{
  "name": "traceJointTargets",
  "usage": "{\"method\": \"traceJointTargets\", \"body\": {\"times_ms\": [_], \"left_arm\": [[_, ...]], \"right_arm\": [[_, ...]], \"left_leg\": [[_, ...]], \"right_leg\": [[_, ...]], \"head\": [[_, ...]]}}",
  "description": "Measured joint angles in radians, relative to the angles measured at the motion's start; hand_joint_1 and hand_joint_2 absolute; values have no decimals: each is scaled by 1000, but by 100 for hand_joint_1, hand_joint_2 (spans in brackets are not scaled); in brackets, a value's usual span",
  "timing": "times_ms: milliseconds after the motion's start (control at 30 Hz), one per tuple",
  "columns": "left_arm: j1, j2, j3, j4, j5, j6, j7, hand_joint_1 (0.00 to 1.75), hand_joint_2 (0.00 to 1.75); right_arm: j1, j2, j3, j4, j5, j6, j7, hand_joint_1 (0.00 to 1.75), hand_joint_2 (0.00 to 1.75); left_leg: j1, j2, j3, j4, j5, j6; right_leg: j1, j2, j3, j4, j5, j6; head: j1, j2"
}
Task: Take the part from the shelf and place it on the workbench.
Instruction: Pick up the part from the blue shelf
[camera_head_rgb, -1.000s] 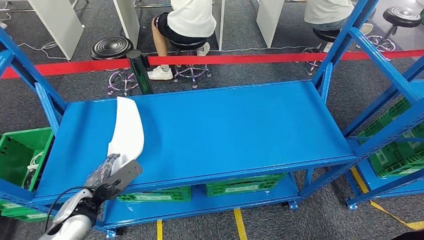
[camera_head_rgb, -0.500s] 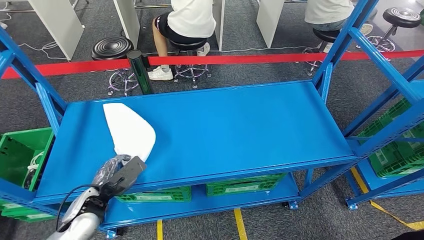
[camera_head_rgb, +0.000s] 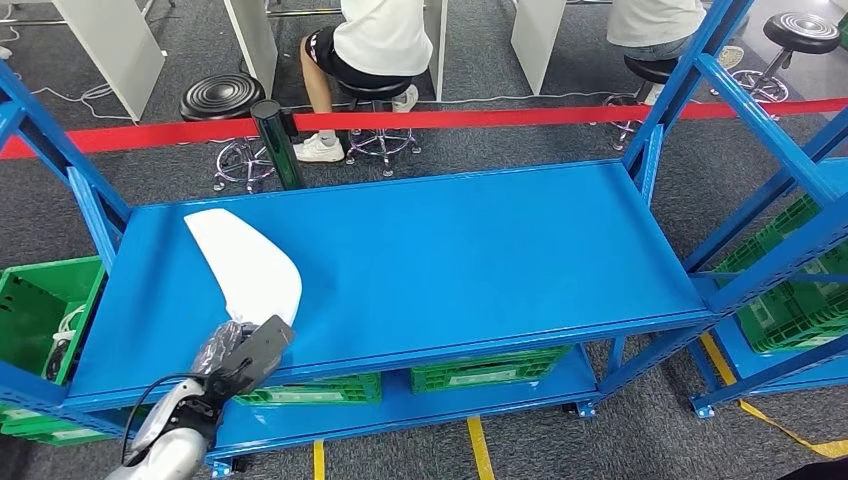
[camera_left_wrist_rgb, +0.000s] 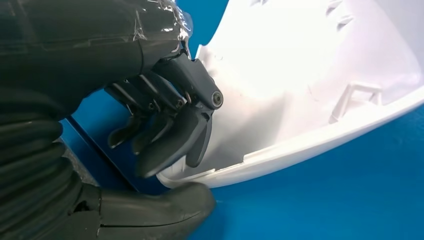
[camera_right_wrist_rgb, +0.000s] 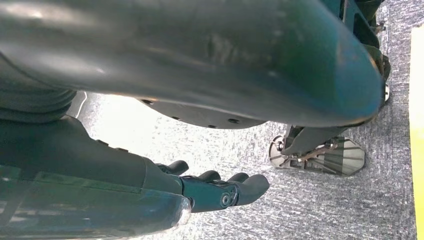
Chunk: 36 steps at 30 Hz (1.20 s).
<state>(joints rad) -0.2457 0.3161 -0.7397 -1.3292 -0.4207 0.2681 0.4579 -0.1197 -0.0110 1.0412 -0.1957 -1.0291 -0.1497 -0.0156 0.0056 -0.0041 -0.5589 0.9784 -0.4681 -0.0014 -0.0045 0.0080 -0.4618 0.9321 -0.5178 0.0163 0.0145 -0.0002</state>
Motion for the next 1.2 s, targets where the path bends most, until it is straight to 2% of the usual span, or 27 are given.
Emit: {"method": "traceJointTargets", "body": {"times_ms": [233, 333, 433, 533, 733, 833, 1033, 1200], "left_arm": [[0, -1, -4, 9, -1, 16, -13, 175, 175], [2, -2, -5, 12, -1, 41, -43, 175, 175], [16, -8, -7, 14, 8, 112, -143, 175, 175], [37, -19, -10, 6, 2, 243, -288, 175, 175], [71, -42, -15, -39, -59, 400, -464, 175, 175], [99, -60, -9, -88, -104, 424, -533, 175, 175], [126, -82, 1, -151, -118, 426, -554, 175, 175], [184, -127, 64, -224, -194, 427, -689, 175, 175]], "right_arm": [[0, 0, 0, 1, 0, 0, 0, 0, 0], [0, 0, 0, 2, 0, -2, 0, 0, 0], [0, 0, 0, 2, 0, -7, -1, 0, 0], [0, 0, 0, 2, 0, -12, -5, 0, 0], [0, 0, 1, 2, 7, -14, -8, 0, 0], [0, 0, 3, 2, 12, -15, -8, 0, 0], [0, 0, 7, 2, 14, -15, -8, 0, 0], [1, 0, 11, 2, 23, -15, -10, 0, 0]], "left_leg": [[0, 0, 0, 0, 0, 0], [0, 0, 0, 0, 0, 0], [0, 1, 0, 0, 0, 0], [0, 0, -1, 0, 0, 0], [0, 0, -1, 0, -1, 0], [-1, 0, -1, 0, -1, 1], [0, 0, -1, 0, -1, 1], [0, 1, -1, 0, -1, 1]], "right_leg": [[0, 0, 0, 0, 0, 0], [0, 0, 0, 0, 0, 0], [0, 1, 0, 0, 0, 0], [0, 1, -1, 0, 0, 0], [0, 2, -1, 0, 0, 0], [0, 2, -1, 0, -1, 0], [0, 2, -1, 0, -1, 1], [0, 2, -1, 0, -1, 1]], "head": [[0, 0], [0, 0], [0, 0], [0, 0], [0, 0], [0, 0], [-1, 0], [-1, 0]]}}
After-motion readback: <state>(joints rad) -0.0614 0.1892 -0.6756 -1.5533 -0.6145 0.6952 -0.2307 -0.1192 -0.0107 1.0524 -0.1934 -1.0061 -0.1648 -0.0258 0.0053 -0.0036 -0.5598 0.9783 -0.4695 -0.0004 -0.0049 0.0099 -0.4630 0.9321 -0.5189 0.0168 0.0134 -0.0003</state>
